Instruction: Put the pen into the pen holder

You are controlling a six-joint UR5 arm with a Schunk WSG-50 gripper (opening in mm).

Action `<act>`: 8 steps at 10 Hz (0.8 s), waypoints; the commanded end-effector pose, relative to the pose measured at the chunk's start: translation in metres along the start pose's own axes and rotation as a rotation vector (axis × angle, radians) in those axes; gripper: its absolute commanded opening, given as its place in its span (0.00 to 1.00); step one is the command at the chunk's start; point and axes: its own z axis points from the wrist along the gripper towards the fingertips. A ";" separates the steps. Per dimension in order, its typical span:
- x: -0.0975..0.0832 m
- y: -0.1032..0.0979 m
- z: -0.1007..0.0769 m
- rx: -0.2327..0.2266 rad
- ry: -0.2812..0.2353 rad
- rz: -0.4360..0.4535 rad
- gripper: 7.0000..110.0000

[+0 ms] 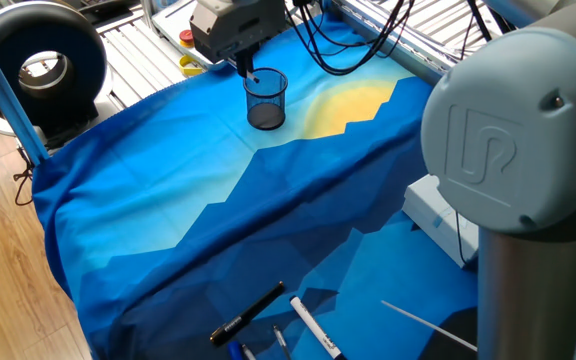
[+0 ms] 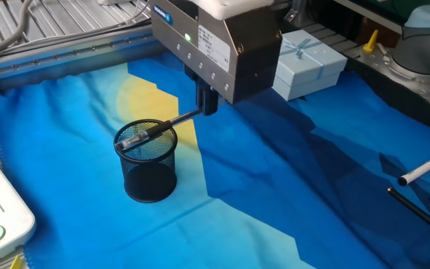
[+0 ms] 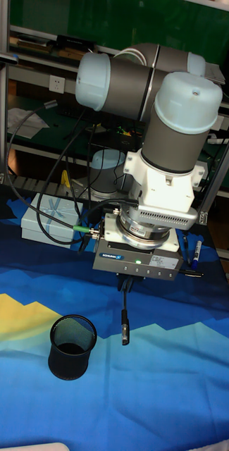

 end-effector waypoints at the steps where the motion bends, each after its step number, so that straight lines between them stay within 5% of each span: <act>1: 0.004 0.000 -0.002 -0.004 0.017 -0.010 0.00; 8: 0.008 -0.001 -0.002 0.001 0.031 -0.057 0.00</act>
